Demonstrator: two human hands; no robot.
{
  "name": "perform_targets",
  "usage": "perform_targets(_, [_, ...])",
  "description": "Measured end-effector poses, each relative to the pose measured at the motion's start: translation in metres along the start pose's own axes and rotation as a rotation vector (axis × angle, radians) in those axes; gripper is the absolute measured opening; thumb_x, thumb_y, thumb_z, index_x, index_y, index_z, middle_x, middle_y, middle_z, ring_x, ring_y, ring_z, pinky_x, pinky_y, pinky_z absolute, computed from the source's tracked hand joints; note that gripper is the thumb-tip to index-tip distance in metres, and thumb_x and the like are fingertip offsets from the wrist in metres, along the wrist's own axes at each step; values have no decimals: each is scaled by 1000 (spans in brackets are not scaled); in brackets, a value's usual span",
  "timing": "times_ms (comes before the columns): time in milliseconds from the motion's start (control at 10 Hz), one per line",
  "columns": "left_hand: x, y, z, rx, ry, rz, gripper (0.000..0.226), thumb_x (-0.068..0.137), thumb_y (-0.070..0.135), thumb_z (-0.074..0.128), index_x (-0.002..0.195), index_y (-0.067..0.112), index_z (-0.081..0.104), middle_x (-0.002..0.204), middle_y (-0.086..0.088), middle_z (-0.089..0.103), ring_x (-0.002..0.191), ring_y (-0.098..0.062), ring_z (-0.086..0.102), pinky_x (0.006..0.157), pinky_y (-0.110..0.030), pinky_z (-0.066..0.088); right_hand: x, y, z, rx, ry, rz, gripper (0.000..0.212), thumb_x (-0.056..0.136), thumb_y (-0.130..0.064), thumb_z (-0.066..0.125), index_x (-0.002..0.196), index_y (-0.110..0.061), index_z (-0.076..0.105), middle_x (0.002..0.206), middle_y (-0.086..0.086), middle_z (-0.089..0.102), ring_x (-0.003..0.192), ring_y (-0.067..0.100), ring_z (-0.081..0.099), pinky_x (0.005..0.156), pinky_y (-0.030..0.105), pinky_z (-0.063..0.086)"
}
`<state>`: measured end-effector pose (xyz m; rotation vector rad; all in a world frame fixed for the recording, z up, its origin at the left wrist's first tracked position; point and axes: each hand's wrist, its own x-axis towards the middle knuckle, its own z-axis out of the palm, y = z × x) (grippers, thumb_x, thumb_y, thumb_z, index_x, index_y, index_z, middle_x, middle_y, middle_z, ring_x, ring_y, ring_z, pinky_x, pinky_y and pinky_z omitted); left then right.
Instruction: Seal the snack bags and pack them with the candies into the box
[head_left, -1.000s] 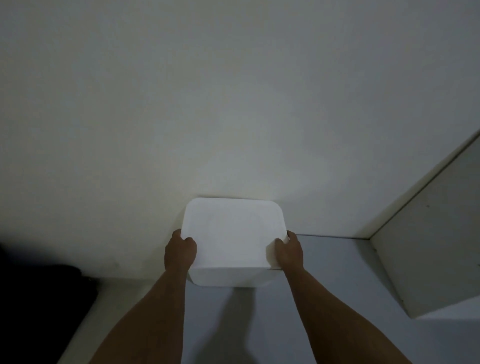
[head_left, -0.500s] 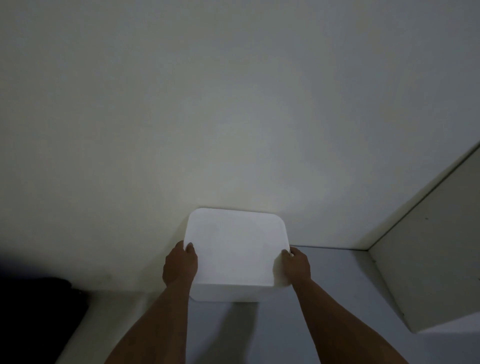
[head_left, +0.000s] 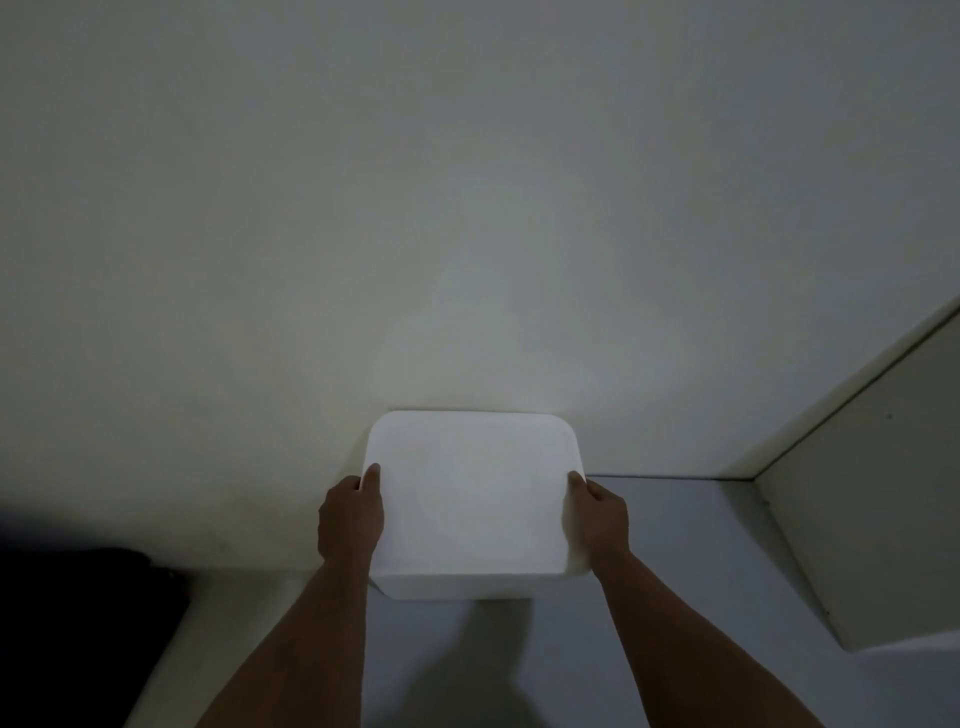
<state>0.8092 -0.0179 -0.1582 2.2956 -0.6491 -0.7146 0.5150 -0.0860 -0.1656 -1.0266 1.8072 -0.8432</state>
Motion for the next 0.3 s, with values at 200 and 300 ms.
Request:
perform_targets(200, [-11,6,-7,5,65,-3,58,93,53,59,133,12,53,128,-20,61,116,-42,57,89,-51,50,-13,-8,-7,-180,-32,-64,41,99,-47,50,105,-12,72,103,8,73,103,31,66,92,38,51])
perform_targets(300, [-27,20,-10,126,127,25,59,91,45,65,139,15,48,133,-20,55,123,-44,48,91,-57,48,-18,-6,-14,-243,-5,-52,52,100,-47,49,138,-11,56,137,13,60,127,32,56,104,39,43])
